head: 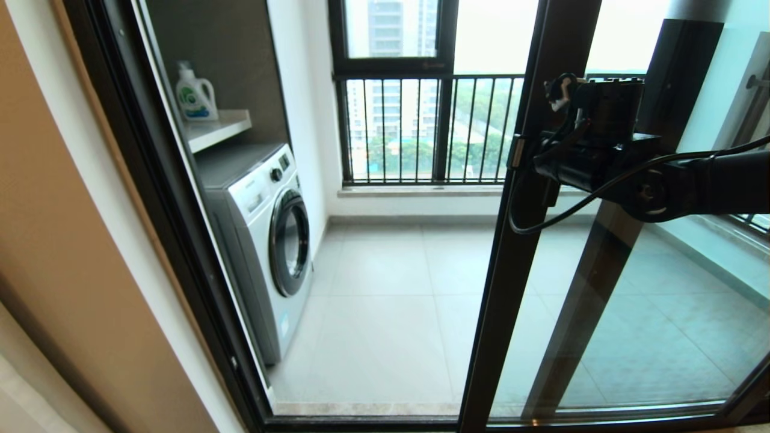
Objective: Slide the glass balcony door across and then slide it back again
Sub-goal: Open the slid door
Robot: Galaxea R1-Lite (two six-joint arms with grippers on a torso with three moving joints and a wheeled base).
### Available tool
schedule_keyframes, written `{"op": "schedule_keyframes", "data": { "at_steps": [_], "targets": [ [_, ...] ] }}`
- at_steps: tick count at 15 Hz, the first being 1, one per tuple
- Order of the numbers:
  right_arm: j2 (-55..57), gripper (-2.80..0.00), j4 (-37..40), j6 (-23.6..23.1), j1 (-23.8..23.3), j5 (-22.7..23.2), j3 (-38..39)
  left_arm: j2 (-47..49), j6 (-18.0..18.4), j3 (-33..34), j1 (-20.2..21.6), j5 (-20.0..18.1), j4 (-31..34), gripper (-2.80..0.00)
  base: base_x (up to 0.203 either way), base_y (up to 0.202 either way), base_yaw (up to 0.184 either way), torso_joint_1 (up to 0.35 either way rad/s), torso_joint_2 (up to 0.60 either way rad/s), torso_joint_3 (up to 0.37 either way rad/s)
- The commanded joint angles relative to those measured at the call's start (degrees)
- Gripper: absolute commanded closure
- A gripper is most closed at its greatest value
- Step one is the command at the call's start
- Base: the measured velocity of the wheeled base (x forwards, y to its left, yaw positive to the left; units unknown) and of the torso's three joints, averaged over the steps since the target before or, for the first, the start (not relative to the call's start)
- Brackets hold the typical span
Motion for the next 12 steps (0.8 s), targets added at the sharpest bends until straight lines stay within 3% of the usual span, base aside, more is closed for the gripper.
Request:
{"op": "schedule_keyframes", "data": {
  "at_steps": [1,12],
  "targets": [
    [-1.9,0.0,-0.1,0.1,-1.6,0.5,1.9,0.1,0.0,0.0,0.0,0.0,0.0,0.0,0.0,0.0,0.0,0.0,0.0,0.0],
    [-4.7,0.0,-1.2,0.1,-5.8,2.3,7.3,0.1,0.0,0.0,0.0,0.0,0.0,0.0,0.0,0.0,0.0,0.0,0.0,0.0]
  ]
}}
